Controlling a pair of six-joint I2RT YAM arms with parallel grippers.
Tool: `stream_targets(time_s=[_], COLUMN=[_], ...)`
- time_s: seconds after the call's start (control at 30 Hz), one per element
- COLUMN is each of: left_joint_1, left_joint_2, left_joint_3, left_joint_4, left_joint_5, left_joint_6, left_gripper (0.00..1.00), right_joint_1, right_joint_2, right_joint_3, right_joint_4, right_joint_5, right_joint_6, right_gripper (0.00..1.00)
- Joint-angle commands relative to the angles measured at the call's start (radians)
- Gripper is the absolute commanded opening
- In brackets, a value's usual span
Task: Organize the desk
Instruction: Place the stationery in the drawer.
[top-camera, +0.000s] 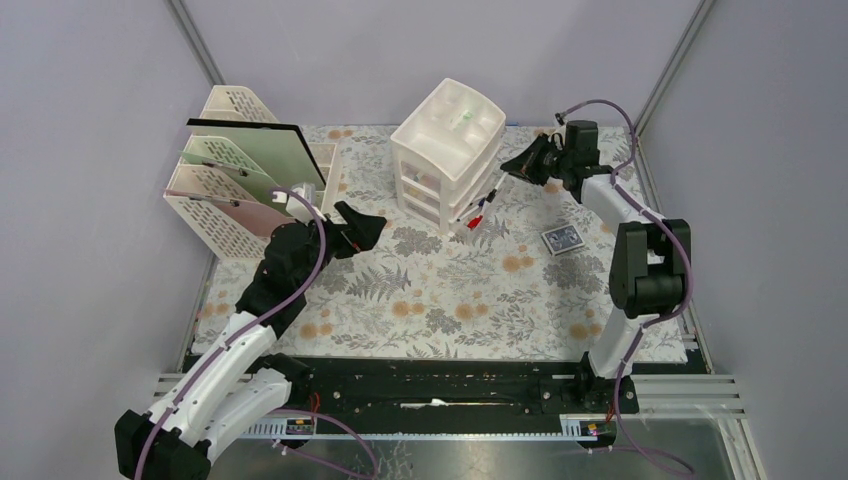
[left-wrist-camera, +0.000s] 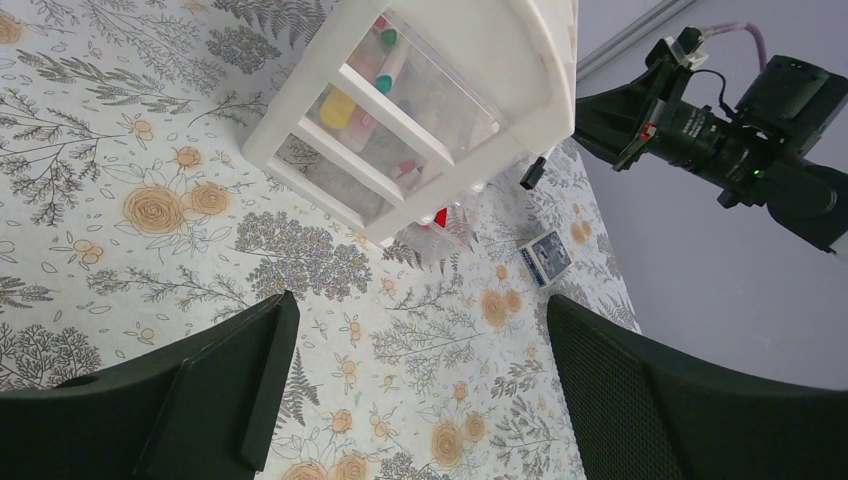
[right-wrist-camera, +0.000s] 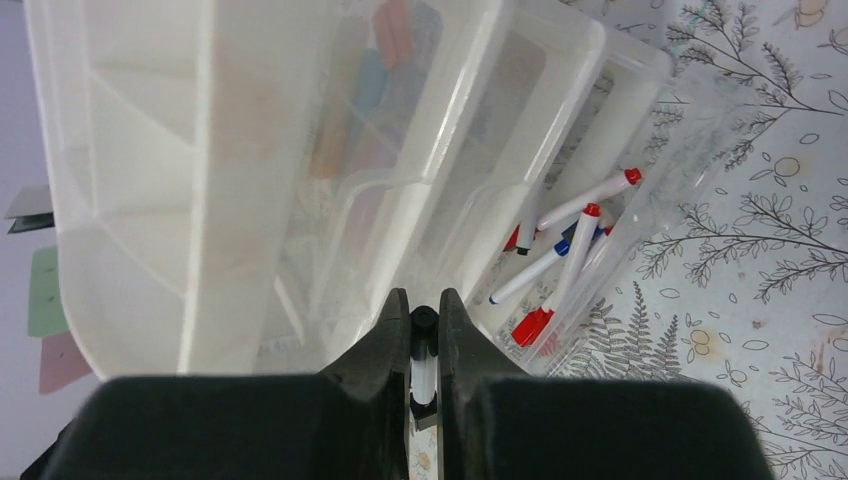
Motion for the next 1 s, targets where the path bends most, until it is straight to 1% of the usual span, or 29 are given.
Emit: stream_targets(time_s=[0.0, 0.2, 0.43, 0.47, 0.5, 0.63, 0.7, 0.77, 0.97], left_joint_1=[0.006, 0.006, 0.006, 0.006, 0.007, 0.007, 0.007, 0.007, 0.007], left_joint_2=[-0.009, -0.001, 0.028, 0.03, 0.032, 0.04, 0.041, 0.04, 0.049], left_joint_3=[0.01, 0.013, 0.032, 0.033, 0.034, 0.04, 0.045, 0.049, 0.066], left_joint_4=[0.002, 0.0, -0.001, -0.001, -0.001, -0.002, -0.006, -0.009, -0.04], left_joint_5=[-0.02, -0.016, -0.002, 0.002, 0.005, 0.021, 0.027, 0.031, 0.035], left_joint_6=[-0.009, -0.008, -0.01, -0.011, -0.012, -0.021, -0.02, -0.018, -0.014], left_gripper=[0.99, 0.99, 0.99, 0.99, 0.99, 0.99, 0.99, 0.99, 0.99], right_joint_1=[0.008, 0.016, 0.039, 0.041, 0.044, 0.045, 0.043, 0.039, 0.008], right_joint_2=[0.023, 0.067, 0.116, 0.124, 0.133, 0.16, 0.158, 0.15, 0.08], right_joint_3=[0.052, 0.059, 0.085, 0.09, 0.096, 0.12, 0.118, 0.115, 0.053], right_joint_4=[-0.003, 0.004, 0.011, 0.011, 0.011, -0.005, -0.01, -0.018, -0.026], right_joint_5=[0.066, 0.08, 0.096, 0.096, 0.096, 0.088, 0.088, 0.076, 0.042], right_joint_6=[0.043, 0.066, 0.066, 0.063, 0.059, 0.031, 0.014, 0.002, -0.037], right_gripper=[0.0, 0.0, 0.04, 0.08, 0.14, 0.47, 0.58, 0.62, 0.62])
